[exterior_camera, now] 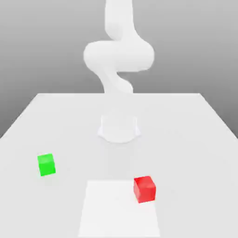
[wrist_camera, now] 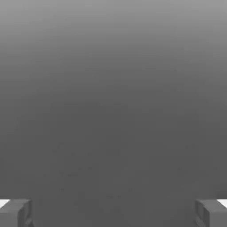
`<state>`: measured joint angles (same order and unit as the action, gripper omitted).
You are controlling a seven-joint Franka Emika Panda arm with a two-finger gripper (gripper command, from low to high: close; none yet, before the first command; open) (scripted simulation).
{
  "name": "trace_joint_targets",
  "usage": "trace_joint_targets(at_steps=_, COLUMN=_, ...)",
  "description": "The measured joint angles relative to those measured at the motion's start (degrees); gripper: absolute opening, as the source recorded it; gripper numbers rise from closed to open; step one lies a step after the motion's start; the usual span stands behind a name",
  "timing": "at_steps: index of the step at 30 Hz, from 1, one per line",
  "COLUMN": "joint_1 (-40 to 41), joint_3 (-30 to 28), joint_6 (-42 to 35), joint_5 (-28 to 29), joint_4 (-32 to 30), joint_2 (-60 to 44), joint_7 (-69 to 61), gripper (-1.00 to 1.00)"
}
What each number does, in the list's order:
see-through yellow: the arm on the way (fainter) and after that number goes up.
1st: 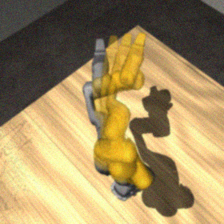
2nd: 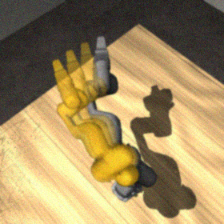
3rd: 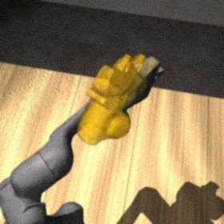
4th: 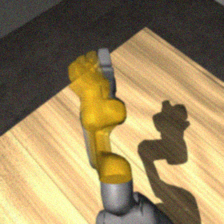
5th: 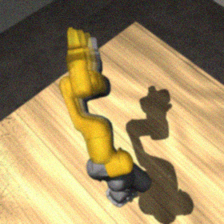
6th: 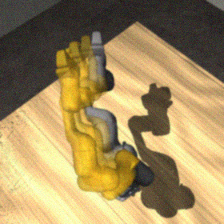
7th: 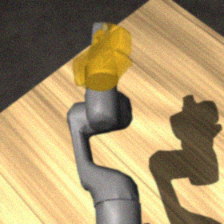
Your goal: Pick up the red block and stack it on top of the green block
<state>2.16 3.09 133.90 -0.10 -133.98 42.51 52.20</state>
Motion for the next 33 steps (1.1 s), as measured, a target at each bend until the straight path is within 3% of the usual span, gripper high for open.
trace_joint_targets(at_steps=19, joint_1=13.72, joint_3=20.30, joint_6=16.16, joint_5=0.68, joint_4=-16.75, joint_2=-25.73, joint_7=49.42, gripper=0.00)
trace_joint_targets(at_steps=30, joint_1=15.23, joint_3=25.80, joint_6=25.44, joint_5=-0.97, joint_4=-26.36, joint_2=-40.04, joint_7=76.28, gripper=0.00)
trace_joint_targets(at_steps=33, joint_1=15.35, joint_3=25.56, joint_6=28.02, joint_5=1.74, joint_4=-26.62, joint_2=-43.51, joint_7=80.72, gripper=0.00)
